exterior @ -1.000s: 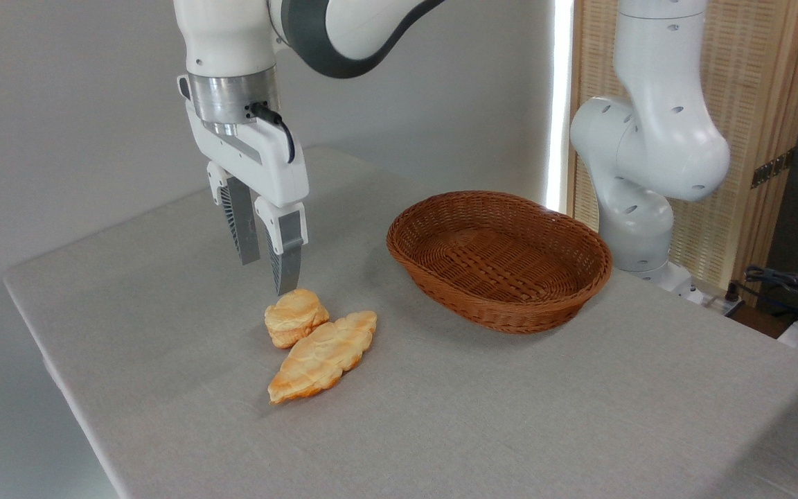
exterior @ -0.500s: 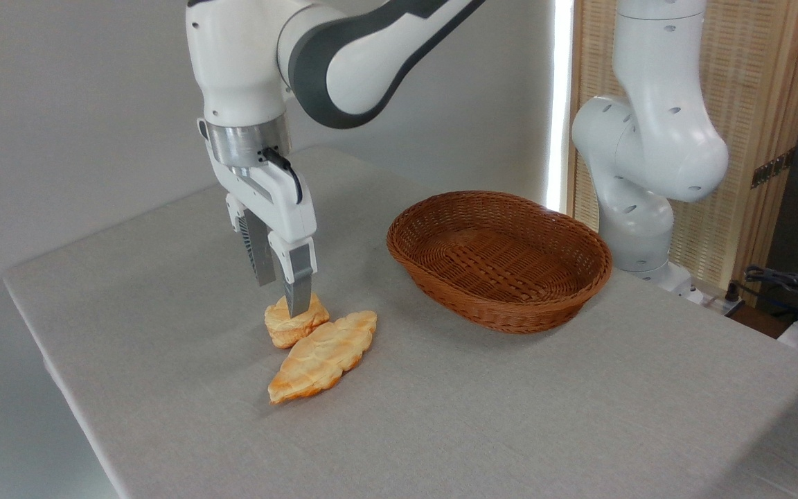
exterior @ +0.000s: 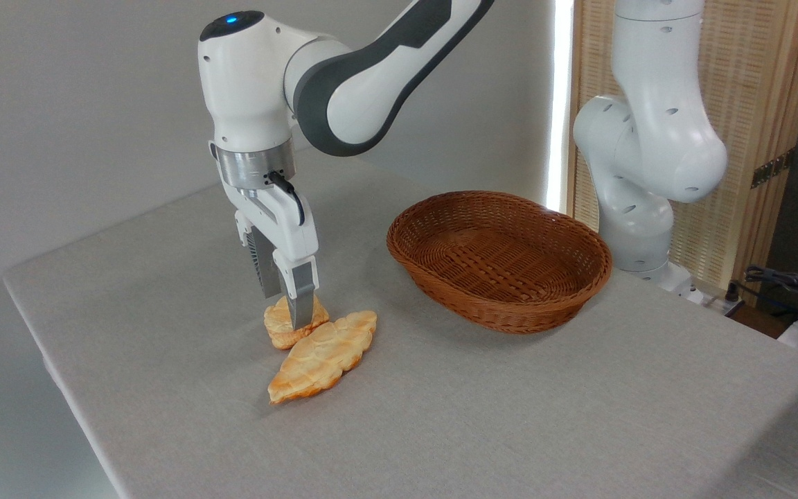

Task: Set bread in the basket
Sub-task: 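Lower the open gripper around the small round bread roll, then close the gripper on the round bread roll, then lift the roll and carry it over the wicker basket, lowering inside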

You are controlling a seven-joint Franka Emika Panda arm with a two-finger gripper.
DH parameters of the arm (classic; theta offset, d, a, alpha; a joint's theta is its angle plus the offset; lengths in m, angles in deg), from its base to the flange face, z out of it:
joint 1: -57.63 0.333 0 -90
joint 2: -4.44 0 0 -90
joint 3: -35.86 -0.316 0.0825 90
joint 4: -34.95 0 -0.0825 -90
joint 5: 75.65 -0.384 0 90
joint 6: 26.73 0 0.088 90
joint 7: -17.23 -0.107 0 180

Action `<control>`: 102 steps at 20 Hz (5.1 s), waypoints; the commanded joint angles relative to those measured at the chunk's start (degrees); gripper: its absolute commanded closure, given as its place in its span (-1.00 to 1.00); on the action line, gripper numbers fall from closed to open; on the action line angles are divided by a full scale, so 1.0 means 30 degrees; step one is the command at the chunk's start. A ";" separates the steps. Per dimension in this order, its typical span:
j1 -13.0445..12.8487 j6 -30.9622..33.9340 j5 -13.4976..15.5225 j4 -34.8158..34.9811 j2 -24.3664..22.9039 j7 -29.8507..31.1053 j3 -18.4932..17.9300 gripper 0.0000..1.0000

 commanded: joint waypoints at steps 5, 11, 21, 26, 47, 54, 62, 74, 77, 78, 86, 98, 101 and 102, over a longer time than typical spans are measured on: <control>-0.0144 -0.0532 0.0004 0.0098 0.0070 -0.0085 -0.0119 -1.00; -0.0115 -0.0532 0.0004 -0.0078 -0.0018 -0.0143 -0.0206 -1.00; -0.0115 -0.0503 -0.0905 -0.0137 -0.0018 -0.0114 -0.0206 -1.00; -0.0144 -0.0444 -0.0904 -0.0020 0.0099 -0.0085 -0.0119 -1.00; -0.0437 0.0024 -0.0758 0.0039 0.0392 -0.0173 -0.0090 0.05; -0.0437 0.0024 -0.0729 -0.0020 0.0333 -0.0173 -0.0119 0.03; -0.0437 0.0111 -0.0729 -0.0020 0.0304 -0.0173 -0.0119 0.03; -0.0437 0.4149 -0.0641 -0.0108 -0.3293 0.0033 -0.0411 -0.03; -0.0408 0.5761 -0.0350 -0.0107 -0.4614 0.0033 -0.0441 -0.03; -0.0408 0.6289 -0.0087 -0.0049 -0.5053 0.0033 -0.0499 -0.03; -0.0437 1.0686 0.0735 0.0622 -0.7545 0.1024 -0.0558 -0.03; -0.1404 1.2447 0.1262 0.4021 -0.8896 0.1966 -0.0412 -0.93; -0.1433 1.2183 0.1410 0.4462 -0.8516 0.1937 -0.0295 -0.99; -0.1636 1.2038 0.1526 0.4550 -0.8369 0.1937 -0.0295 -0.99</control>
